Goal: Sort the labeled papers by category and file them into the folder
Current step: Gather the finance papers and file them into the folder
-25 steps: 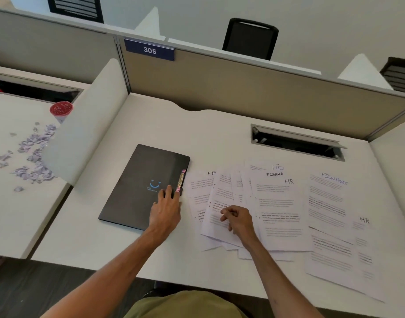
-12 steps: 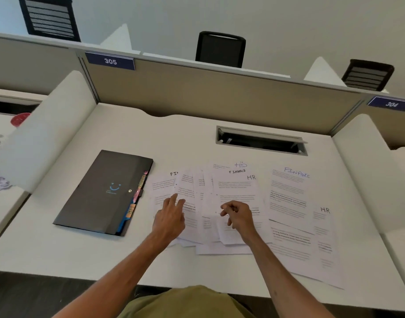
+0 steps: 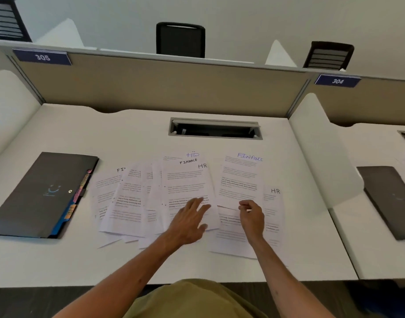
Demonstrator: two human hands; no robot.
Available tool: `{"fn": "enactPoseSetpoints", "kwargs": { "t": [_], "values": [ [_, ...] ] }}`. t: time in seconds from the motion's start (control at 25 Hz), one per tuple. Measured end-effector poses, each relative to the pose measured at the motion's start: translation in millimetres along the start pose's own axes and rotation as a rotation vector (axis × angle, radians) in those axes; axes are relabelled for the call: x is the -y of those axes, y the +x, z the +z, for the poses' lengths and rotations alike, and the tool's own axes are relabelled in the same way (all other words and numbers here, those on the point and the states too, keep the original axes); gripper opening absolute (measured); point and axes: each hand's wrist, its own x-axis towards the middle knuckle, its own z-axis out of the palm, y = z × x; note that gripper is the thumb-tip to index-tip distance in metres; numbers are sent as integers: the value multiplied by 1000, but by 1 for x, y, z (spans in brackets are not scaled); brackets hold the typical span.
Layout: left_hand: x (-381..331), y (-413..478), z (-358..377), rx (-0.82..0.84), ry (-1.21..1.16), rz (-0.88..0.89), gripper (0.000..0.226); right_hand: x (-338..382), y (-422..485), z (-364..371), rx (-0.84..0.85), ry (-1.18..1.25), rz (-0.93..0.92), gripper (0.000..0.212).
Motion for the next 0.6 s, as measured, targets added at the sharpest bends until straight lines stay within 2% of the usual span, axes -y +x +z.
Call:
{"fn": "enactPoseSetpoints", "kwargs": {
  "t": [0.08,0.16,0.28,0.44,0.6],
  "values": [
    [-19,13,10,84,53,61,81,-9,12,-19,-89,-10,25,24],
    [-33,26,19,132,94,82,87,-20,27,-33,-110,-39,71,29],
    [-42,42,29,146,163,75,94,-35,43,-43,-85,-85,143,37],
    [-47,59,40,124,219,55,105,-41,57,-47,-16,-221,126,48],
    [-52,62,60,186,225,33,108,-35,76,-41,42,-290,110,44]
  ]
}}
